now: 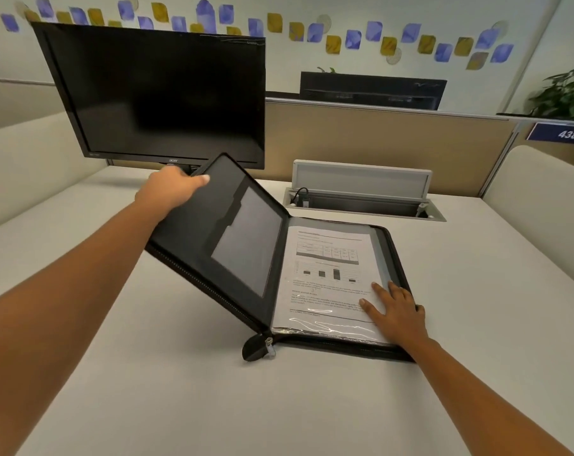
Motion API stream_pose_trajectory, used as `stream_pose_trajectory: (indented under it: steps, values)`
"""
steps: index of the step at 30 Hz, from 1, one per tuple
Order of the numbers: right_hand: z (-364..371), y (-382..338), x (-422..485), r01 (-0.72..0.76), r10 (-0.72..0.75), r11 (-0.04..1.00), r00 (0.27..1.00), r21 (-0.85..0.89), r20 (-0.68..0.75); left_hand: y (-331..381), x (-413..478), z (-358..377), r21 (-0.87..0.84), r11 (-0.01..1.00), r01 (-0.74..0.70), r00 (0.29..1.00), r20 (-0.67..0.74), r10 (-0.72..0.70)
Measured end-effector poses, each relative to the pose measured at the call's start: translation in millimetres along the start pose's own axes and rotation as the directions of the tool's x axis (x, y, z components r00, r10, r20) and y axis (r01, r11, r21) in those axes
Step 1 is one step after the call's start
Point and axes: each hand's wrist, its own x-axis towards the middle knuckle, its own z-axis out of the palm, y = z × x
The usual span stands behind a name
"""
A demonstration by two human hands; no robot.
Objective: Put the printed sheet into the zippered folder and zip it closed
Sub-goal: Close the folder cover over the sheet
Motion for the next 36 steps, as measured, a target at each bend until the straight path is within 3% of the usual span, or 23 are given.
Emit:
stream_pose_trajectory:
  steps: [3,6,9,11,13,16,19,22,26,29,32,36]
  values:
    - [-4.2,0.6,1.1,-0.015,0.012,0.998,0.999,0.053,0.051,35.6,-16.1,-7.2,0.038,0.995,-0.093,0.995,0.034,0.092]
    - [-12.9,-5.5,0.0,-0.029,0.023,0.996,0.997,0.079,0.078,65.0,-32.8,-9.3,-0.031,0.982,-0.185,0.979,0.077,0.187]
    - [-31.5,-28.6,-5.7,0.049,-0.048,0.987,0.999,0.152,-0.012,89.5,-50.0,-5.2,-0.212,0.945,-0.247,0.947,0.154,0.282]
    - [-49.6,-53.5,-13.0,0.16,-0.133,0.938,0.985,0.308,-0.108,101.8,-61.3,2.2,-0.304,0.907,-0.293,0.907,0.212,0.364]
    - [-70.8,-80.0,-23.2,0.265,-0.193,0.813,0.963,0.518,-0.188,109.0,-71.9,13.0,-0.349,0.87,-0.348,0.852,0.271,0.449]
    - [-103.6,-111.2,-41.8,0.332,-0.219,0.527,0.943,0.782,-0.253,113.3,-88.0,35.0,-0.429,0.824,-0.371,0.766,0.361,0.532]
    - [-120.9,-120.2,-54.0,0.298,-0.152,0.195,0.951,0.935,-0.271,108.3,-101.4,61.3,-0.407,0.842,-0.355,0.704,0.476,0.527]
    - [-119.2,-109.3,-58.8,0.227,0.023,0.047,0.973,0.973,-0.228,91.2,-111.8,85.9,-0.316,0.869,-0.38,0.619,0.611,0.493]
    - [-106.2,-74.7,-57.7,0.213,0.195,0.069,0.955,0.975,-0.223,47.6,-120.9,114.2,-0.223,0.898,-0.38,0.57,0.708,0.417]
    - [-90.0,-43.2,-56.2,0.149,0.338,0.1,0.925,0.984,-0.175,7.7,-124.7,128.0,-0.13,0.913,-0.387,0.617,0.699,0.361]
    - [-64.9,-16.7,-56.8,-0.003,0.444,0.233,0.89,0.973,-0.103,-24.8,-121.8,131.1,-0.069,0.939,-0.336,0.677,0.676,0.292]
    - [-38.8,0.0,-60.8,-0.154,0.511,0.445,0.853,0.882,-0.109,-50.9,-116.2,130.0,0.014,0.947,-0.32,0.692,0.687,0.223]
